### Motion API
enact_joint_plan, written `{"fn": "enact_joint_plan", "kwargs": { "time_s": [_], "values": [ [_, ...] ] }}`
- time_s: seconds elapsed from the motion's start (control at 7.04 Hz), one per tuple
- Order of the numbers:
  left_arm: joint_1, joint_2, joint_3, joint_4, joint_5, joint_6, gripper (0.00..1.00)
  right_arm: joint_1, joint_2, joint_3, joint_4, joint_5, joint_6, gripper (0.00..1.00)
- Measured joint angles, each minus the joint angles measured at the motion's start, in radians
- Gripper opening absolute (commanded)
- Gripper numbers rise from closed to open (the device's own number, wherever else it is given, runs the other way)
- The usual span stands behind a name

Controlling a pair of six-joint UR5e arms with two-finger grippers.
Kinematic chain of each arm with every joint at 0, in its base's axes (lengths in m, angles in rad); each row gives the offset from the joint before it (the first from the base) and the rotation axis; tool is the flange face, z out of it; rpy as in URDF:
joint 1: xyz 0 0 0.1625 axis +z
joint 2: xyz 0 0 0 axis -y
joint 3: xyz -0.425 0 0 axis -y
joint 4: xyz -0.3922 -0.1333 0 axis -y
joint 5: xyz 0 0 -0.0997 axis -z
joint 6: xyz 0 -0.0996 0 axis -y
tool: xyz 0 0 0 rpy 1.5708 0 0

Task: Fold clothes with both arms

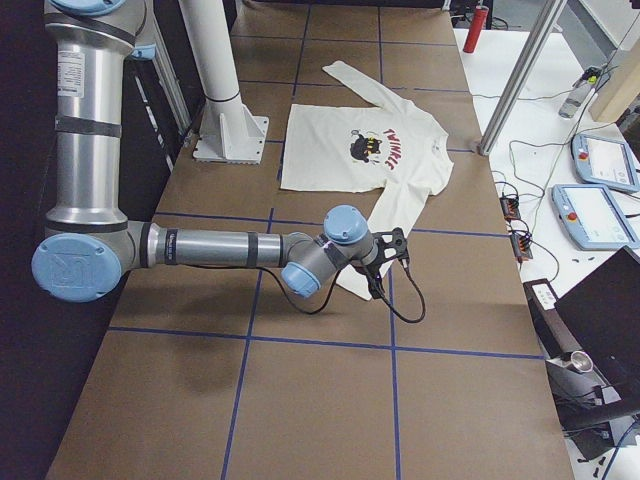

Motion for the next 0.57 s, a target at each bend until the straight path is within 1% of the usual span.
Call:
{"fn": "enact_joint_plan", "kwargs": {
  "time_s": [0.14, 0.28, 0.57],
  "values": [
    [0.000, 0.000, 0.001, -0.005, 0.000, 0.000, 1.00, -0.047, 0.007, -0.049, 0.052, -0.040, 0.033, 0.70],
    [0.000, 0.000, 0.002, -0.013, 0.000, 0.000, 1.00, -0.083, 0.010, -0.082, 0.073, -0.064, 0.044, 0.67],
    [0.000, 0.000, 0.003, -0.019, 0.000, 0.000, 1.00, -0.133, 0.011, -0.119, 0.083, -0.085, 0.048, 0.62]
  ]
}}
